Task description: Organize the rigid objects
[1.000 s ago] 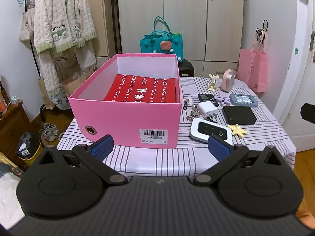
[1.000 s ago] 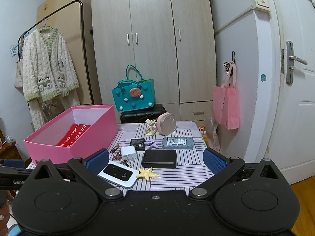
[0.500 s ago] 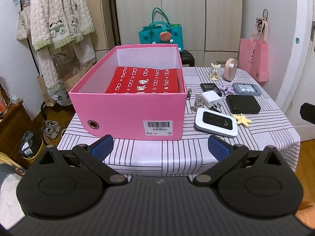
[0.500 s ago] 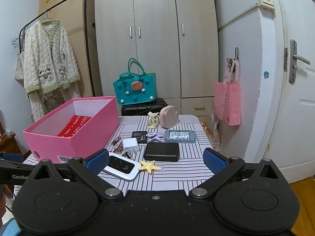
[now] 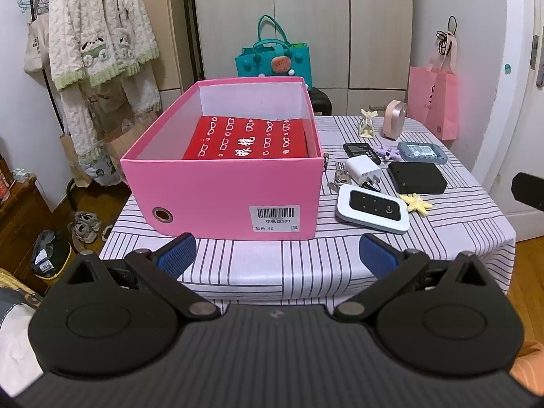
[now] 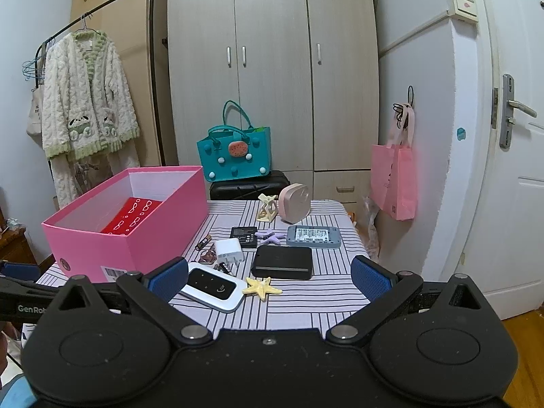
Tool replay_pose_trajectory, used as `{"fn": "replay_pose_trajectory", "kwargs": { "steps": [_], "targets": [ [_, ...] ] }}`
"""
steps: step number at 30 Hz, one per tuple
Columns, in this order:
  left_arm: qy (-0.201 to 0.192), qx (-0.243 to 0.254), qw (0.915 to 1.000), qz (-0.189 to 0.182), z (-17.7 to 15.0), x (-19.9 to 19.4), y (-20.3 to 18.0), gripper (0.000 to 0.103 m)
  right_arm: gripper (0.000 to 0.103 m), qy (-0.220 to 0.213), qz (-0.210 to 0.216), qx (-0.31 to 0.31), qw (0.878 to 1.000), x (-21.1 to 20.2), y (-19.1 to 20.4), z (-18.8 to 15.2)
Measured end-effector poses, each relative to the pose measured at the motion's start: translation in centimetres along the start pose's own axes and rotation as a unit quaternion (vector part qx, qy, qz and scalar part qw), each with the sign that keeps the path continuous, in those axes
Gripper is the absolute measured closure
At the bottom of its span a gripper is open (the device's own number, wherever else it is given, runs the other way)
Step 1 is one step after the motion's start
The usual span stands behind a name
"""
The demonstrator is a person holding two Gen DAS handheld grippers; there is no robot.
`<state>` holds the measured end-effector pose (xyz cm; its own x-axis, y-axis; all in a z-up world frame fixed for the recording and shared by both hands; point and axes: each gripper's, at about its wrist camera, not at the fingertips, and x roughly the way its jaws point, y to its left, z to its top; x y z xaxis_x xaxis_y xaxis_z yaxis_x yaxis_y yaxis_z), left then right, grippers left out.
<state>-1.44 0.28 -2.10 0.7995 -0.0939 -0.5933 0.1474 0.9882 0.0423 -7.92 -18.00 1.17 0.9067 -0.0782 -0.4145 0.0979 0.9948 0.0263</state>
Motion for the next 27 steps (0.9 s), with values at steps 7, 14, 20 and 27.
{"fn": "replay_pose_trajectory", "kwargs": {
  "steps": [7,14,20,27],
  "targets": [
    [0.001,-0.002,1.0,-0.001,0.0,0.0,0.2,0.0,0.0,0.0,0.002,-0.003,1.0,0.0,0.2,0.0],
    [0.003,-0.001,1.0,-0.005,0.1,0.3,0.0,0.0,0.0,-0.006,0.003,-0.001,1.0,0.2,-0.1,0.0],
    [0.003,0.005,0.9999,-0.01,0.1,0.2,-1.0,0.0,0.0,-0.012,0.003,0.003,1.0,0.1,-1.1,-0.1],
    [0.0,0.012,0.9998,-0.013,0.7,0.1,-2.3,0.0,0.0,-0.011,-0.003,0.008,1.0,0.2,-2.3,-0.2]
  ]
}}
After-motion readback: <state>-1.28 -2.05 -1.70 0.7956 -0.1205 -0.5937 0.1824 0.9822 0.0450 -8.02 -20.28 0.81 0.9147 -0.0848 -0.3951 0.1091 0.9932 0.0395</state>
